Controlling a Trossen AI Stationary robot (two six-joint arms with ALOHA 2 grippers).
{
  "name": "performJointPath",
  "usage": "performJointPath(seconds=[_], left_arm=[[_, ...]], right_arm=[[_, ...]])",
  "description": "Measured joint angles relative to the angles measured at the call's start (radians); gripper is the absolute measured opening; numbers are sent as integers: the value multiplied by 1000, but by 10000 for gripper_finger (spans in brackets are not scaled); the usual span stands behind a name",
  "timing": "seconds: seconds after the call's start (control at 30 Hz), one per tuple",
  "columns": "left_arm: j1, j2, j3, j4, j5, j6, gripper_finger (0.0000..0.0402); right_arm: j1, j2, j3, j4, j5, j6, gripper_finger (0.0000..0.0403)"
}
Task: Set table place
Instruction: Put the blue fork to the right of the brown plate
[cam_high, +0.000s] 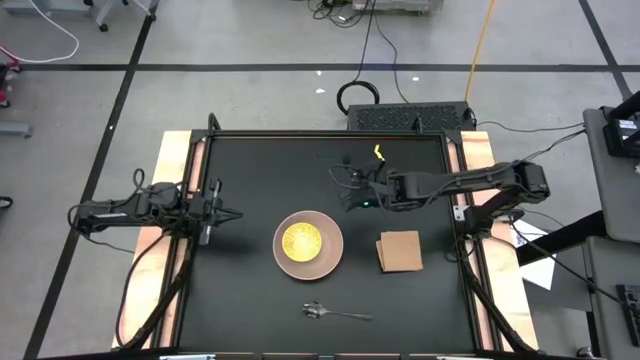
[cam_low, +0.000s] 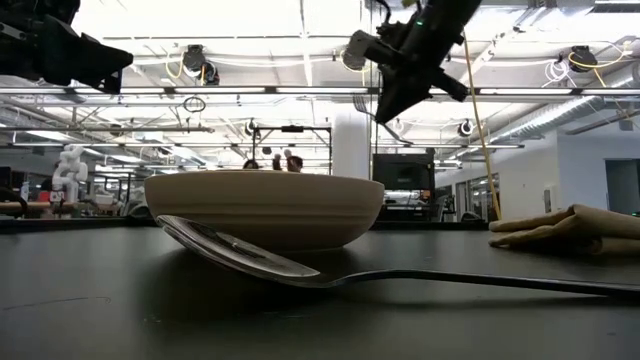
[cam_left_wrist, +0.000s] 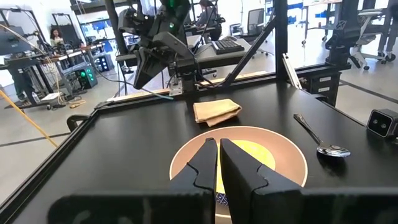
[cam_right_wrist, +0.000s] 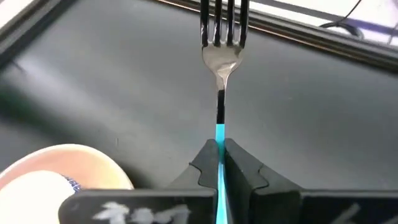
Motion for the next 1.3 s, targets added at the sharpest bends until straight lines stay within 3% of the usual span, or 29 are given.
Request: performJointPath(seconds=[0.37,0.8,1.13,1.3], left_arm=[[0,0,0,-4,-3,-2,26],[0,0,0,-1,-8,-4,26],[0,0,0,8,-7,4,26],[0,0,0,3,-6,4,26]], right_arm=[[43,-108,-229,38,-13,272,0],[185,-93,-268,75,-51,573,0],[217,-39,-266,118,-153,619,0],[219,-21,-215,87,-178,567,0]])
